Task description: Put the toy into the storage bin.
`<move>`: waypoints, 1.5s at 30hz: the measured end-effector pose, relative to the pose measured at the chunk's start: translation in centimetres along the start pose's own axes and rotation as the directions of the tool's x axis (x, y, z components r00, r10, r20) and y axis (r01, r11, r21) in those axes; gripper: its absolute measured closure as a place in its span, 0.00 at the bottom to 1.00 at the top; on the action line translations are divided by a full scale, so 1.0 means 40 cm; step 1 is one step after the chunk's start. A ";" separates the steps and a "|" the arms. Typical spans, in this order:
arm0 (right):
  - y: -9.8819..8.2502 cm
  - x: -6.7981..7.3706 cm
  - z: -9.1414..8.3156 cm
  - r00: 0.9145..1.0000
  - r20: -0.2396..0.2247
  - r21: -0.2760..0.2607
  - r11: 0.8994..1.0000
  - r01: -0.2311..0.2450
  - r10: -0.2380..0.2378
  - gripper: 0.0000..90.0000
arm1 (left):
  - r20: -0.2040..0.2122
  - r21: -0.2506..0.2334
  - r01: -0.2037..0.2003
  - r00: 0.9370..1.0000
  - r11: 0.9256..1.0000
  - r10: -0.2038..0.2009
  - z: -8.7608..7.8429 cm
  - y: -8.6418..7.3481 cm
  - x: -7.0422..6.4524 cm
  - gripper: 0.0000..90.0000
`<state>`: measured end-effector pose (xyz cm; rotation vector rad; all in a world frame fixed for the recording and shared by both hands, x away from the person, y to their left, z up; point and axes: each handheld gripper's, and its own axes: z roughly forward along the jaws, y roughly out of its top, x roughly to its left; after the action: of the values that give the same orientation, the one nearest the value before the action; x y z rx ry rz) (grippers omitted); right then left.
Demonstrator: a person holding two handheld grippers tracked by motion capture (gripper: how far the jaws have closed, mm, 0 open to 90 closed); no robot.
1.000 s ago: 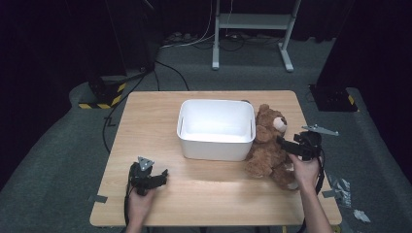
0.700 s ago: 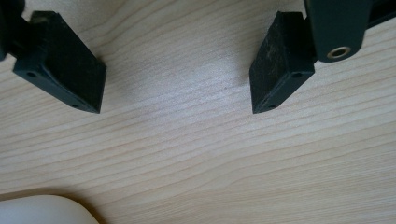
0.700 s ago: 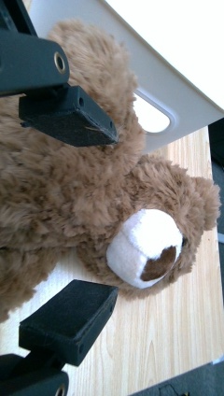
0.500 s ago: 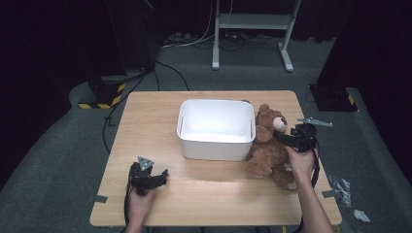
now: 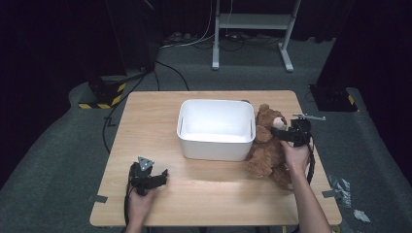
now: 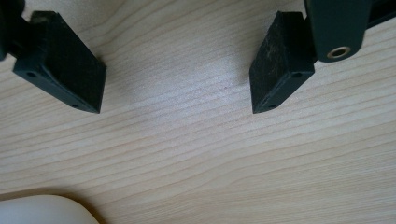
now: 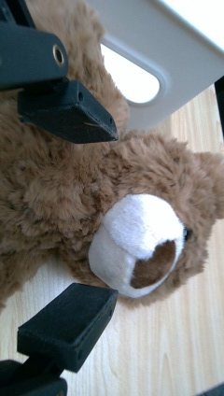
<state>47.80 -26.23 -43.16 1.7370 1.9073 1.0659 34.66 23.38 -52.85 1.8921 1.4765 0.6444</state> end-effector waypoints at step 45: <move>-0.032 -0.032 0.103 0.993 -0.120 0.136 0.990 0.022 -0.006 0.74 | 0.001 0.002 -0.007 1.000 1.000 0.007 -0.001 0.000 0.002 0.21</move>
<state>50.00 -26.20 -47.07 1.7652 2.1081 1.0784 34.67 23.46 -52.84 1.8997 1.4703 0.6455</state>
